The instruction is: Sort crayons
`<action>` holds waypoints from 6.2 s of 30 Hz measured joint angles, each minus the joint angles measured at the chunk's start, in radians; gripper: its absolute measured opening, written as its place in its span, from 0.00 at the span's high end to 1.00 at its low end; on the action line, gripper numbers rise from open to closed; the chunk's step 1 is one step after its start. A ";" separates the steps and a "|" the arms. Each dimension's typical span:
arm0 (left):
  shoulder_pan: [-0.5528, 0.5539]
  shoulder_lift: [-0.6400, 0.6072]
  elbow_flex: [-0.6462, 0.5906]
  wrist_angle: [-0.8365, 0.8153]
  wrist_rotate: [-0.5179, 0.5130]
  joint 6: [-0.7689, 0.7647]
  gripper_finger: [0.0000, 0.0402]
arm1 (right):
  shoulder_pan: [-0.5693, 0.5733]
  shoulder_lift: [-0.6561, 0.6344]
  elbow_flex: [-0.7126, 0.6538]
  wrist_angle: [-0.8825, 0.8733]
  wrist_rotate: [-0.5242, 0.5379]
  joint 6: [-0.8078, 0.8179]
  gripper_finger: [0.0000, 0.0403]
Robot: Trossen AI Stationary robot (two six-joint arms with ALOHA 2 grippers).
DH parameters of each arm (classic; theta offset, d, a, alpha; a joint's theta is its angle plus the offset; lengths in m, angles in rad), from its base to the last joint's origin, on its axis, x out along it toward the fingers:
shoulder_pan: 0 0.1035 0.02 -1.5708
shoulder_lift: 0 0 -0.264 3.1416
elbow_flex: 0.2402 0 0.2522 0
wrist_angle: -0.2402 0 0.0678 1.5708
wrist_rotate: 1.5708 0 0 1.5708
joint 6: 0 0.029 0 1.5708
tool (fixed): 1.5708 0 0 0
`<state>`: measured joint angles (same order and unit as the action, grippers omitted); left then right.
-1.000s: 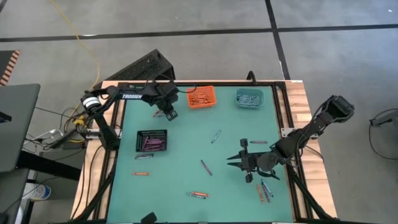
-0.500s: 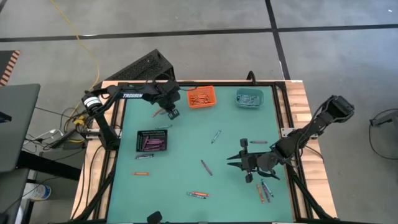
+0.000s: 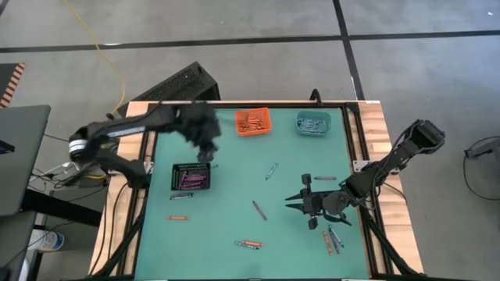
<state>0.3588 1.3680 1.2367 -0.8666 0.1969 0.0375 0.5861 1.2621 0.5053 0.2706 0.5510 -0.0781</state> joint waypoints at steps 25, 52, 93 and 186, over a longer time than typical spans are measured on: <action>-0.526 -0.287 -0.504 0.127 -0.545 -0.290 0.98 | -0.037 0.000 0.000 0.050 -0.003 -0.009 0.79; -0.827 -0.274 -0.361 0.141 -0.331 -0.686 0.73 | -0.043 0.000 0.000 0.044 -0.013 -0.009 0.79; -1.012 0.146 -0.503 0.019 -0.576 -0.807 0.73 | -0.046 0.000 0.000 0.044 -0.030 -0.001 0.79; -0.738 0.234 -0.404 1.675 -0.406 0.180 0.97 | -0.222 0.415 0.097 0.787 -0.358 -0.193 0.74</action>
<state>-0.3790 1.6023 0.8331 0.8086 -0.2090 0.2173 0.3640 1.6776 0.6020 1.0580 0.1927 -0.2707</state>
